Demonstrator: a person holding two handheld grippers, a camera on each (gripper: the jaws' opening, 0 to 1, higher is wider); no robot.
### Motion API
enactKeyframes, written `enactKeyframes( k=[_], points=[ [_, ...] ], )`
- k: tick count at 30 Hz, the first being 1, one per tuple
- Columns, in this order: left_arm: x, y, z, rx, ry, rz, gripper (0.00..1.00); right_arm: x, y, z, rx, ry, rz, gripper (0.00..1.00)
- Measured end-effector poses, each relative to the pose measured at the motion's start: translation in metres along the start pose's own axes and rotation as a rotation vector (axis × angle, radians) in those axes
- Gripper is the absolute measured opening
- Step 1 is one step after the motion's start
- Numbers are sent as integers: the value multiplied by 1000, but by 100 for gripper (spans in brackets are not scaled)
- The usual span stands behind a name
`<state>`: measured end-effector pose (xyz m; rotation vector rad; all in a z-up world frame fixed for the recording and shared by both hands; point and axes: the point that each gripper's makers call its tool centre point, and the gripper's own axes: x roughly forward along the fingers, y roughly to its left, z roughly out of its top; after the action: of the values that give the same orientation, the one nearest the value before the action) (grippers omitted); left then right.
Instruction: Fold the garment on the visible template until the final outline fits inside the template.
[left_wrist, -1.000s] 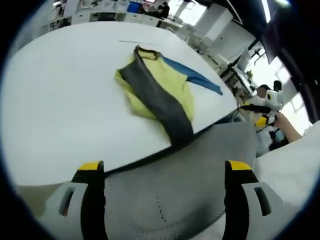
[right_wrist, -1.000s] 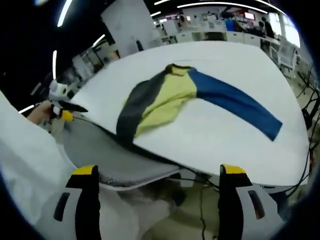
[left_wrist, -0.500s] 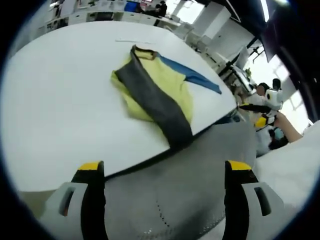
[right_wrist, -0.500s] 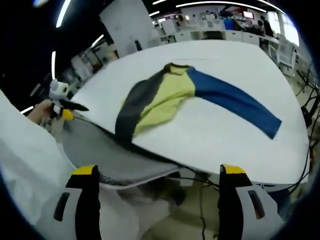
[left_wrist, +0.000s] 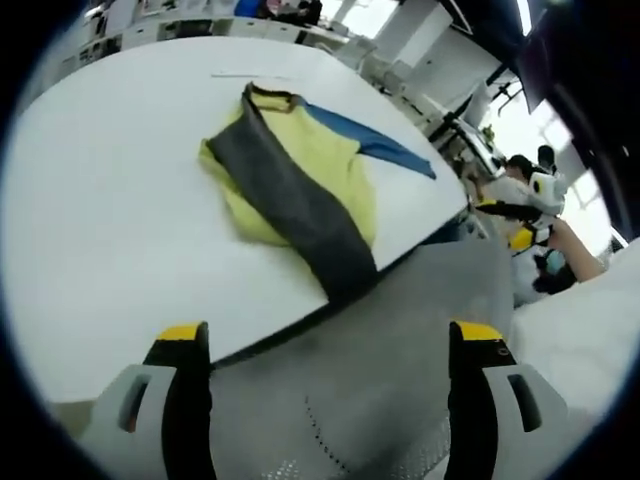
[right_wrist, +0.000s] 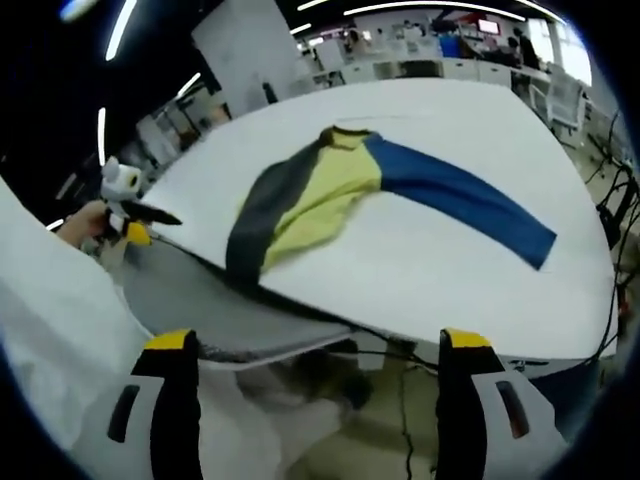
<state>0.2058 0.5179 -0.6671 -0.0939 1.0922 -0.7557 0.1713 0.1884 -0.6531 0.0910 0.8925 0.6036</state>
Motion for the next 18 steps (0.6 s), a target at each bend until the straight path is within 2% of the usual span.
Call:
enactKeyframes(
  k=[18],
  points=[
    [25,-12,5,39,51,-20,94,4,-11,11,27,-25,-5,98]
  ],
)
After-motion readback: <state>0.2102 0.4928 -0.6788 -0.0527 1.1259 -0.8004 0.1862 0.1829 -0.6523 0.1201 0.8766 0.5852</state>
